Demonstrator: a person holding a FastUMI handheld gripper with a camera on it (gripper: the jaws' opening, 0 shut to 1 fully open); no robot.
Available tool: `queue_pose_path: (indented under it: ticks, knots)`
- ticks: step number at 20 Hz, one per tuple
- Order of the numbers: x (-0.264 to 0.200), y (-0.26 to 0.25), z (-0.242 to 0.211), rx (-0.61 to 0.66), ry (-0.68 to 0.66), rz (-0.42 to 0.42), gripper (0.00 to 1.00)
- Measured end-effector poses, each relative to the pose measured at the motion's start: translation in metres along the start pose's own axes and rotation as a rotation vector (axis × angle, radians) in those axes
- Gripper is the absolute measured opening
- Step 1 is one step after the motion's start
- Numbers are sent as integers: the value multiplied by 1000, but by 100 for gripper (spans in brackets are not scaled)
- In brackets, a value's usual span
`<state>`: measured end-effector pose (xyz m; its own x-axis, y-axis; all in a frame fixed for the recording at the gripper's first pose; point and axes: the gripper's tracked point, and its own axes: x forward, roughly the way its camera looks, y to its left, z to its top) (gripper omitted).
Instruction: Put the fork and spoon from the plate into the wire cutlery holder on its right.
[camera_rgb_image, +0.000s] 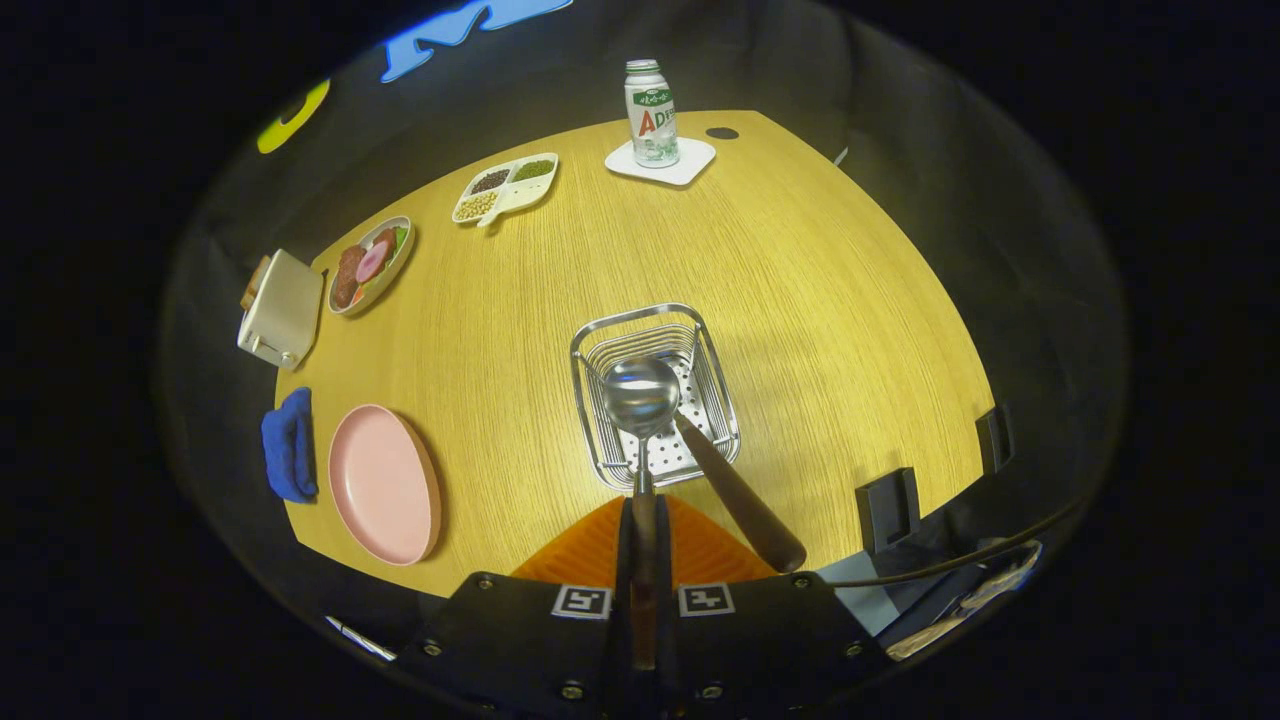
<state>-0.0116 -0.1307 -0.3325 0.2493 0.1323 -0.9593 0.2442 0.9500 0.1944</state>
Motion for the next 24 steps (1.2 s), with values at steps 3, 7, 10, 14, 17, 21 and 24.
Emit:
queue_pose_path:
  ticks: [3,7,10,14,17,21,24]
  knots:
    - [-3,1,7,2,-11,-8,10]
    - [-2,4,11,4,-11,-14,10]
    - [-2,4,16,11,-21,-14,13]
    - [-3,5,23,26,-46,-12,19]
    - [-2,3,24,23,-60,-16,47]
    - [-2,19,30,21,-84,38,79]
    - [-3,23,36,-21,-109,38,100]
